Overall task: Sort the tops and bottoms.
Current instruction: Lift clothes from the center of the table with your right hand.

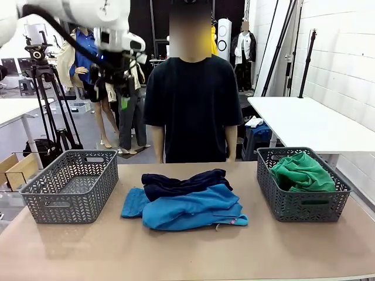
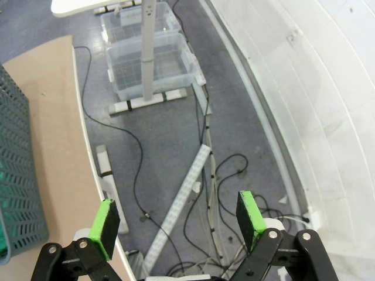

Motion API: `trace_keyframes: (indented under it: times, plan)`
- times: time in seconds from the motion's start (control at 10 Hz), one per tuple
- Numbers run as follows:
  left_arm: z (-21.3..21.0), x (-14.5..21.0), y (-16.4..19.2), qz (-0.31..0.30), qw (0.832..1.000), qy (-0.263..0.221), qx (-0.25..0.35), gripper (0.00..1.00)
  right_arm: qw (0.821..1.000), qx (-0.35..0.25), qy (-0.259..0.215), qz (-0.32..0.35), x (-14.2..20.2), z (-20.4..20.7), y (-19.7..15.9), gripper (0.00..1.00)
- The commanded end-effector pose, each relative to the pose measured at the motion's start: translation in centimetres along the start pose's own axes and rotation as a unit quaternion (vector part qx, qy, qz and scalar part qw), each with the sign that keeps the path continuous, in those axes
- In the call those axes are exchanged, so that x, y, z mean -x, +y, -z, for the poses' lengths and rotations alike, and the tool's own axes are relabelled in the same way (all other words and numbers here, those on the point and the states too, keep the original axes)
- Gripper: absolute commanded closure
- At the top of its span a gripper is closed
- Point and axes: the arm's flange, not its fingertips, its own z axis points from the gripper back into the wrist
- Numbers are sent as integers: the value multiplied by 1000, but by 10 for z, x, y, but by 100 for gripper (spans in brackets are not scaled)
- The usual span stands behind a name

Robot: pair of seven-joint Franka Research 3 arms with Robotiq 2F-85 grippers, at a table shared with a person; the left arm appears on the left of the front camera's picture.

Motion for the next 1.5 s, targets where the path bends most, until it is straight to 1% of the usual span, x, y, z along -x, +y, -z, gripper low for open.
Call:
trace_keyframes:
  times: [0.0, 0.1, 0.2, 0.3, 0.4, 0.5, 1.0, 1.1, 1.2, 1.4]
  plan:
    - [130, 175, -24, -77, 996, -37, 8, 0, 1000, -2, 3, -2, 0, 0, -1, 0]
    - [132, 193, -15, -120, 990, -79, -2, 0, 1000, -2, 3, -2, 0, 0, -1, 0]
    - [129, 198, 0, -141, 982, -127, 8, 0, 1000, -2, 3, -2, 0, 0, -1, 0]
    - [125, 202, 16, -156, 966, -198, 48, 0, 1000, -2, 3, -2, 0, 0, -1, 0]
    - [123, 198, 25, -146, 964, -215, 58, 0, 1000, -2, 3, -2, 0, 0, -1, 0]
    - [67, 110, 18, -150, 983, -105, 28, 0, 1000, -2, 3, -2, 0, 0, -1, 0]
    - [67, 110, 18, -150, 983, -105, 28, 0, 1000, 0, 0, 0, 0, 0, 0, 0]
    - [67, 110, 18, -150, 983, -105, 28, 0, 999, -22, -21, -19, -18, -10, 12, 0]
    - [67, 110, 18, -150, 983, -105, 28, 0, 996, -52, -52, -48, -46, -19, 40, 0]
    - [67, 110, 18, -150, 983, -105, 28, 0, 979, -130, -114, -110, -111, -54, 105, 0]
